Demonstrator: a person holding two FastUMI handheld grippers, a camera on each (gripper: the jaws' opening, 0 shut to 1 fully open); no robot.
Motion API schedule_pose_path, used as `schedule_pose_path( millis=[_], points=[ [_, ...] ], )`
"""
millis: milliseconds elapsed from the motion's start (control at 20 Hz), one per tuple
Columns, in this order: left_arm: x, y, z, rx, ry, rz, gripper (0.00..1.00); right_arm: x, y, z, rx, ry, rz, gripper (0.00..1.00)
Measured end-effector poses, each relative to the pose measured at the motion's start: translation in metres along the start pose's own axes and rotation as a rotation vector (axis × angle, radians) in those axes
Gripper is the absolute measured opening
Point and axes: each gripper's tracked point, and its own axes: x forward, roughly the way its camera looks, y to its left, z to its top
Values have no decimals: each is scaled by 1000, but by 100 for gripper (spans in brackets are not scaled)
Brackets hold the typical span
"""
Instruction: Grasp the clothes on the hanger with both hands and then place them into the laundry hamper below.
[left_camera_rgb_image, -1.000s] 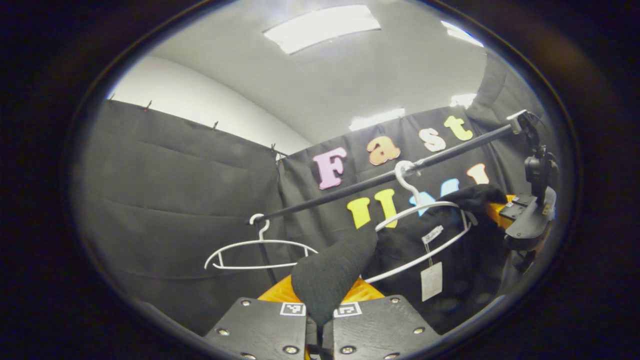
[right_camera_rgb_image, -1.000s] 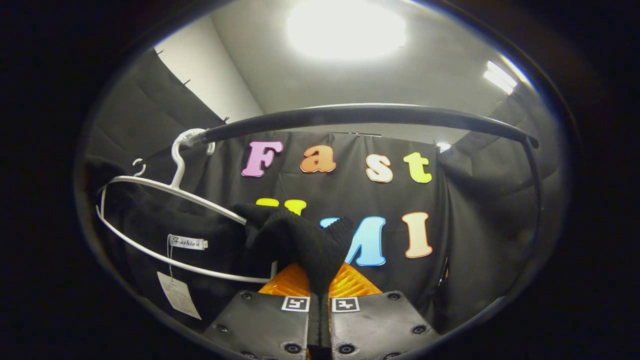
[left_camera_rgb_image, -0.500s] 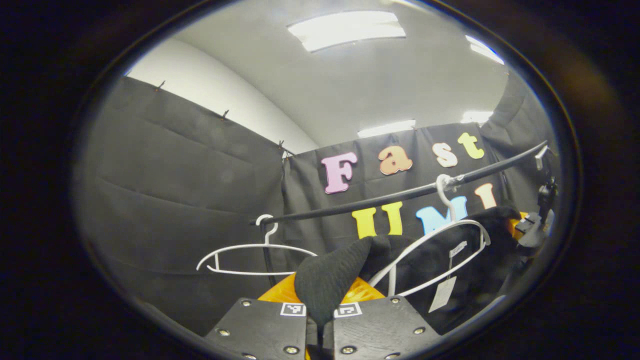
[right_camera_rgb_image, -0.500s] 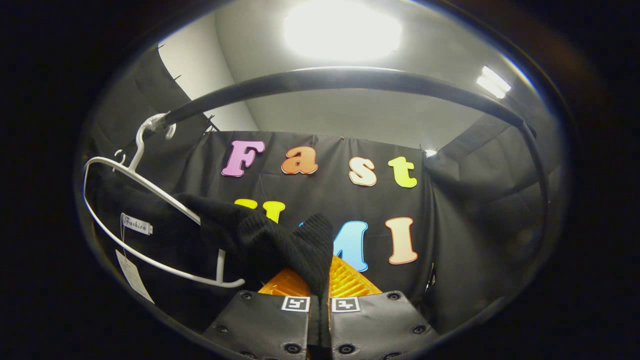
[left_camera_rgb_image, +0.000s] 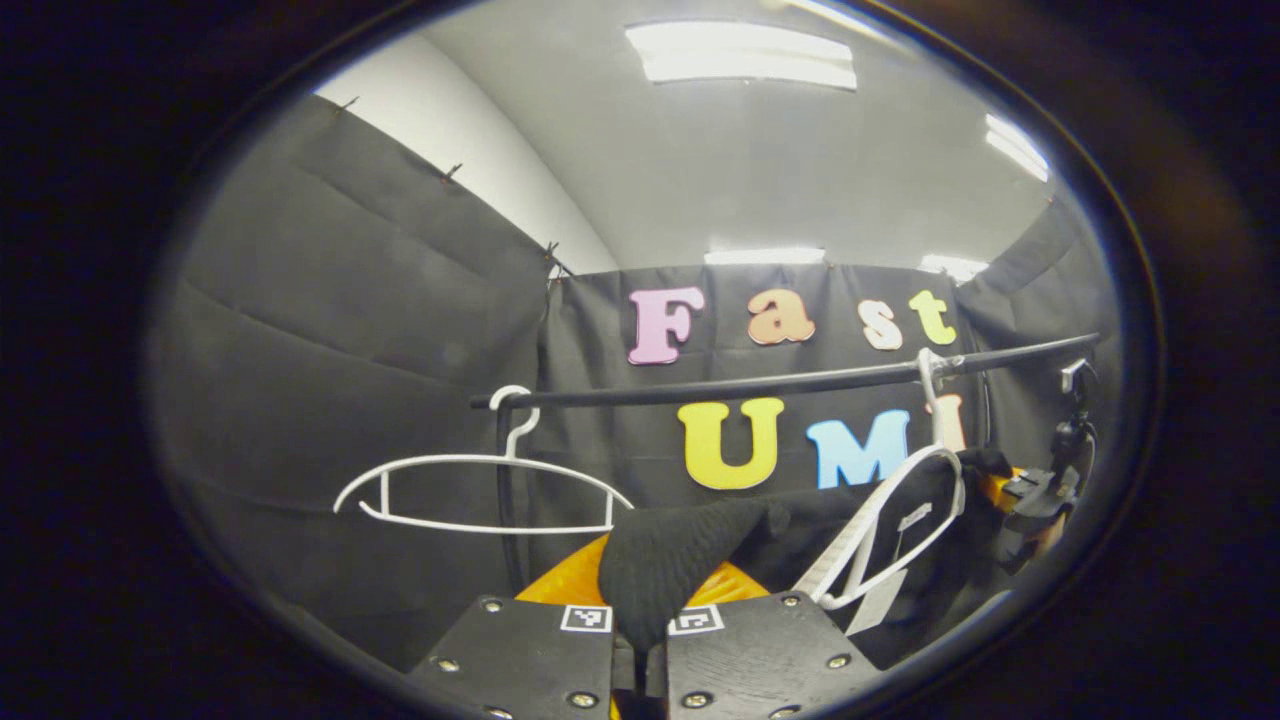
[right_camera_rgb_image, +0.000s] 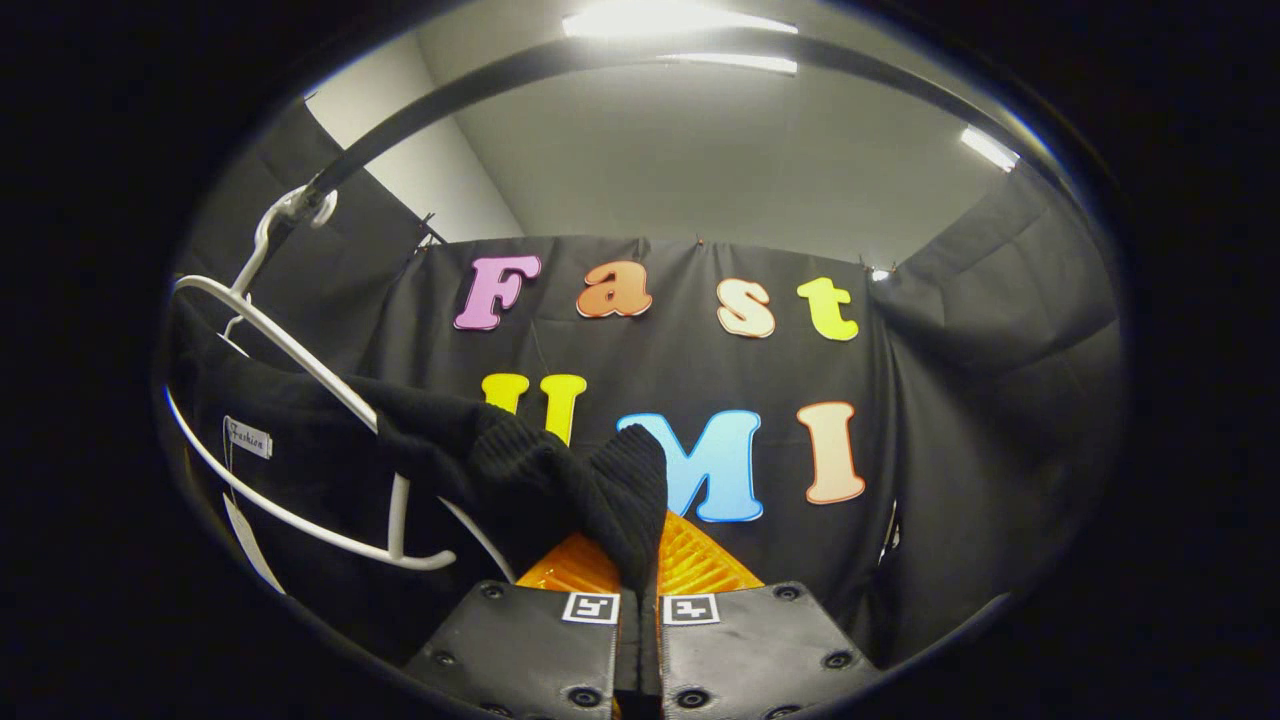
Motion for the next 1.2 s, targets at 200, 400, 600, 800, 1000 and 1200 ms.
schedule_pose_path(
  millis=[200,400,600,800,1000,1200],
  points=[
    [2,-2,-41,1,80,-12,6,4,1,-43,30,113,0,2],
    [4,-9,-73,9,144,-28,5,-4,-3,-81,21,203,-12,2],
    [-9,-12,-96,24,183,-32,5,-21,-4,-99,3,251,-9,2],
    [-28,-10,-114,21,212,-30,5,-56,-3,-110,-7,284,-10,2],
    [-37,-15,-134,16,248,-38,5,-84,5,-118,-8,317,2,2],
    [-63,-28,-147,6,280,-71,5,-113,22,-120,-7,350,29,2]
  ],
)
